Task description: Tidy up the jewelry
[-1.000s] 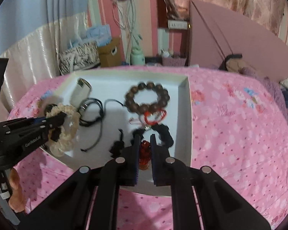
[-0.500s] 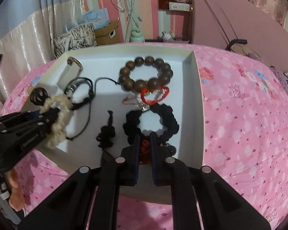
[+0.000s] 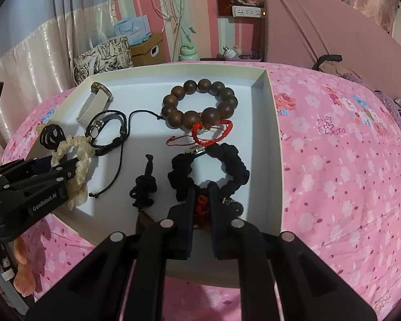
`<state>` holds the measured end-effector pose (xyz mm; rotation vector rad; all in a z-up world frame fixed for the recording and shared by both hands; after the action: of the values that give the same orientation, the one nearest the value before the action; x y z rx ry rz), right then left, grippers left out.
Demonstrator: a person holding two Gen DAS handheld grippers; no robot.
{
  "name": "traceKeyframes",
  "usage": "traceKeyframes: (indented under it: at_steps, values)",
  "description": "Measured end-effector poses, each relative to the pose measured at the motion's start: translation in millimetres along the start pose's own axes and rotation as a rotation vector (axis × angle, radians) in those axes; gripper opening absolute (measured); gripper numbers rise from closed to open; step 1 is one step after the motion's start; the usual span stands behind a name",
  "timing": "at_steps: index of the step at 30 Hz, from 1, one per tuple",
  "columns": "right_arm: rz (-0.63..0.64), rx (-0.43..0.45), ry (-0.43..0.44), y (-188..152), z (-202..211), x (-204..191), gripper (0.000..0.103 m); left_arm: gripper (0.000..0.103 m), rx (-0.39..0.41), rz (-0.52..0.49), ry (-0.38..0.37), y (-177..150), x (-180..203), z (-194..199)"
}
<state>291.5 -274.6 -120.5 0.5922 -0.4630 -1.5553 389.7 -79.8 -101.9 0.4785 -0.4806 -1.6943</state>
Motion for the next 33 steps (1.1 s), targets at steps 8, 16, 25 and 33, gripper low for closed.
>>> traceKeyframes:
  at_steps: [8, 16, 25, 33]
  values:
    - [-0.015, 0.001, 0.013, -0.2, 5.0, 1.1, 0.035, 0.058, 0.030, 0.004, 0.016, -0.5, -0.8, 19.7]
    - [-0.022, 0.035, 0.005, -2.6, 30.4, 2.1, 0.057, 0.076, 0.068, -0.030, 0.080, -17.7, -11.8, 73.0]
    - [0.018, 0.211, -0.013, -26.8, 121.4, -20.3, 0.094, 0.100, 0.210, 0.064, 0.024, -67.7, -53.1, 161.4]
    - [-0.023, 0.350, -0.038, -77.6, 178.4, -21.6, 0.101, 0.100, 0.359, 0.135, 0.046, -116.2, -71.2, 204.3]
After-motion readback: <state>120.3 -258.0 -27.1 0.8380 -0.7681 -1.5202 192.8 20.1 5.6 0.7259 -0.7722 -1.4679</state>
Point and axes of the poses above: each gripper's, at about its wrist camera, not at the fingertips, and z roughly against the way its jaws point, x to its right, y to its top, the point moved 3 cm from there along -z, roughly the way its jaws point, and after that the axes turned 1 degree about z, right-handed, at the moved point
